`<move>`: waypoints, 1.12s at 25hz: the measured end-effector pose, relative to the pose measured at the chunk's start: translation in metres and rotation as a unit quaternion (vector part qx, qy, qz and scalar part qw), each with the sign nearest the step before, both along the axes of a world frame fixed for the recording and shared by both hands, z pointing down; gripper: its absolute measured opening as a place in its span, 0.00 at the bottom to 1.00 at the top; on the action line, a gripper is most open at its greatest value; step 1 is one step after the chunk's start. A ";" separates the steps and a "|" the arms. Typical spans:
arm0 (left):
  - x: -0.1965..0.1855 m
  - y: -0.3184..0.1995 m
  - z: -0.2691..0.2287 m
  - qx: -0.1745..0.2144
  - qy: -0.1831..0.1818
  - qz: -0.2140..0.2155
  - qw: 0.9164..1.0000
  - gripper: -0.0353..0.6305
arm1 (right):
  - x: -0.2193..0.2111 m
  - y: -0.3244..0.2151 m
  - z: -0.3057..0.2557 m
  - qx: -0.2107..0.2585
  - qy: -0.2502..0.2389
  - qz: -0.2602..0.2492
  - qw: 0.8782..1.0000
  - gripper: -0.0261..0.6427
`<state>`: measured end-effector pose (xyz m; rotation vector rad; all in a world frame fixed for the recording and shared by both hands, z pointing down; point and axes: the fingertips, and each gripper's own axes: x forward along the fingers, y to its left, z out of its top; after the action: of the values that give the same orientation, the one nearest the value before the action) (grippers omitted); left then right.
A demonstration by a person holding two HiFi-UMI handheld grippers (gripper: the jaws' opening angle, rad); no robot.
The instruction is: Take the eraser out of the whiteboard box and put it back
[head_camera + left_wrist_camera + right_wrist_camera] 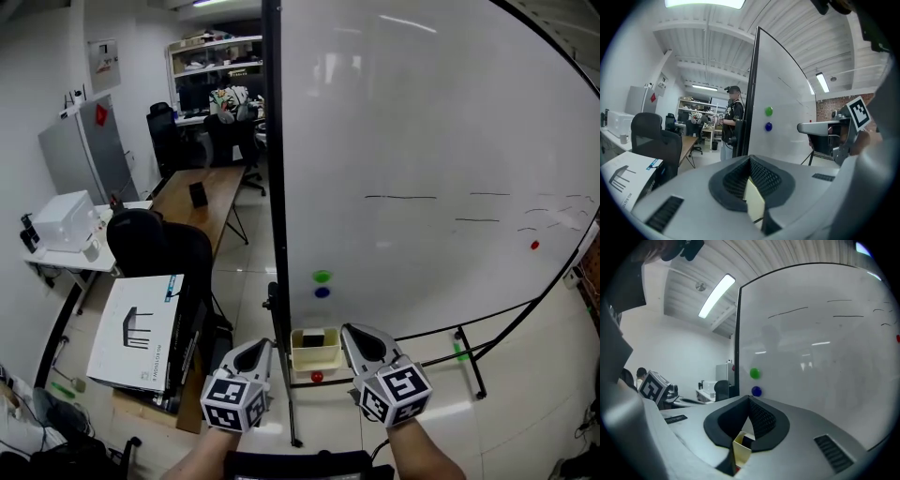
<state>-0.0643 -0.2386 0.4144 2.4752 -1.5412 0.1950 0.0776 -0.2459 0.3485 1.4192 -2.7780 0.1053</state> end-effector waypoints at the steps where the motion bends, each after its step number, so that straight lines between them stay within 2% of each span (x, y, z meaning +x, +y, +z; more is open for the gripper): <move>1: -0.001 0.001 -0.003 0.005 0.000 -0.001 1.000 0.08 | 0.002 0.001 -0.003 0.001 -0.010 0.001 1.000 0.07; 5: -0.004 0.002 -0.010 0.018 0.010 -0.006 1.000 0.08 | -0.001 0.008 -0.017 0.015 -0.033 -0.012 0.999 0.07; 8: -0.003 0.003 -0.012 0.022 0.011 -0.003 1.000 0.08 | -0.004 0.012 -0.020 0.036 -0.013 -0.016 0.999 0.07; 11: 0.002 0.006 -0.016 0.026 0.020 0.007 0.999 0.08 | -0.002 0.011 -0.017 0.036 -0.008 -0.015 0.999 0.07; 15: 0.006 0.009 -0.016 0.020 0.013 0.011 1.000 0.08 | 0.004 0.013 -0.017 0.033 -0.016 -0.016 0.999 0.07; 21: 0.004 0.019 -0.024 0.030 0.000 -0.007 1.000 0.08 | 0.012 0.022 -0.026 0.048 -0.011 -0.030 0.998 0.07; 24: 0.005 0.030 -0.027 0.026 0.007 -0.014 1.000 0.08 | 0.018 0.028 -0.032 0.054 -0.022 -0.032 0.998 0.07; 28: -0.004 0.055 -0.036 0.047 0.007 -0.015 0.999 0.08 | 0.001 0.046 -0.037 0.061 -0.018 -0.047 0.997 0.07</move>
<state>-0.0680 -0.1836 0.3782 2.5158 -1.6162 0.1017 0.0789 -0.2000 0.3116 1.3210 -2.9216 -0.0425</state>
